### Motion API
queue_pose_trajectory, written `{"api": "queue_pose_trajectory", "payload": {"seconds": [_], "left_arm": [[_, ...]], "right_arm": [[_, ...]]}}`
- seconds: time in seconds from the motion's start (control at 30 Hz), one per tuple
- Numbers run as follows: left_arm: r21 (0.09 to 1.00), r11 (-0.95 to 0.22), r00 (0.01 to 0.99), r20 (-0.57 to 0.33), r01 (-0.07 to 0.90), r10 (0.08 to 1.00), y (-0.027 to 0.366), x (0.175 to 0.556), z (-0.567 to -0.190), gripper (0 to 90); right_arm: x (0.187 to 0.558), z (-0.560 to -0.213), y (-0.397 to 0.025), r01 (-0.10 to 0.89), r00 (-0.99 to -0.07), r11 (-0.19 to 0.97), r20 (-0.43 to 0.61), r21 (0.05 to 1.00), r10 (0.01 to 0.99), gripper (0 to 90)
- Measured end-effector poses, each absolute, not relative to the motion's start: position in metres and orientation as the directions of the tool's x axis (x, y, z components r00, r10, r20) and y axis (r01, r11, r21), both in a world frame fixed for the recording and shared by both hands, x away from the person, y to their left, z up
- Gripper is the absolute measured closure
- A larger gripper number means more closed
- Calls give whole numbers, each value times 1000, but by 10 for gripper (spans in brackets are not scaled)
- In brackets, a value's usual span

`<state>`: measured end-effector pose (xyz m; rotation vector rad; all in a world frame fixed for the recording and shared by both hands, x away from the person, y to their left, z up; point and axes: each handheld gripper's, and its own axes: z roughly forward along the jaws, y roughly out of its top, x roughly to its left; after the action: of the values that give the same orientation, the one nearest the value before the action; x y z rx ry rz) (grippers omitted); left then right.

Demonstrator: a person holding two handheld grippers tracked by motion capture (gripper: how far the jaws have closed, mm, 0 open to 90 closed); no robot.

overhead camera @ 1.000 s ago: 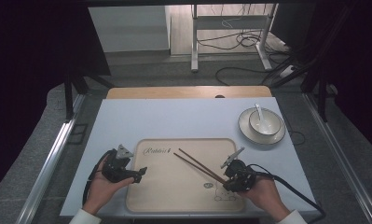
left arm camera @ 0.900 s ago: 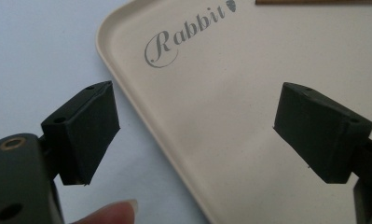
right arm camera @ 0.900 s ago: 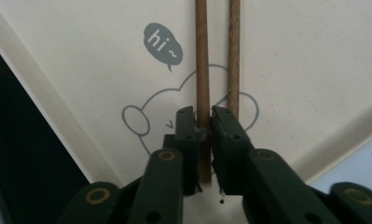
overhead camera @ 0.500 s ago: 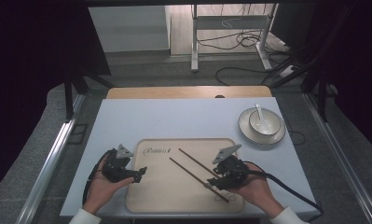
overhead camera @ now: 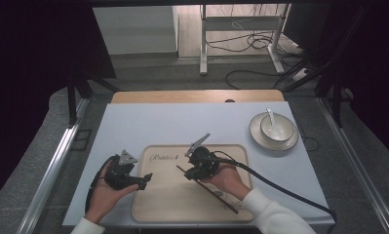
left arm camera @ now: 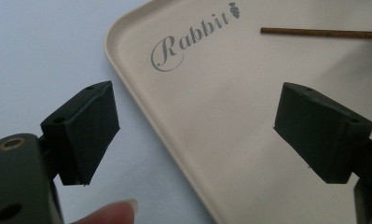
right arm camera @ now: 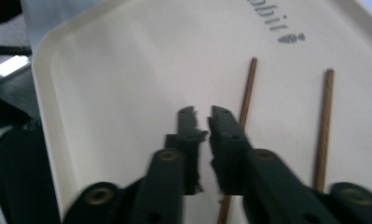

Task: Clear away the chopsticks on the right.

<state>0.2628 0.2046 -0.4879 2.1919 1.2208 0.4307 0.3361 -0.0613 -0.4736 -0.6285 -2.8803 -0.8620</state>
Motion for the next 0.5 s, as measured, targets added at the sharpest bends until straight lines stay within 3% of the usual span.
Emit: {"api": "queue_pose_trajectory", "payload": {"seconds": [0.1,0.3,0.5], "left_arm": [[630,-407,526,-3,661,850,205,263,-489,138],[627,-412,529,0,661,849,205,263,-489,138],[627,-411,527,1,662,850,205,263,-490,138]], "right_arm": [[346,-481,-53,402,-913,769,161,496,374,891],[360,-499,-44,454,-891,760,230,465,392,892],[366,-509,-42,469,-882,756,193,458,430,892]]}}
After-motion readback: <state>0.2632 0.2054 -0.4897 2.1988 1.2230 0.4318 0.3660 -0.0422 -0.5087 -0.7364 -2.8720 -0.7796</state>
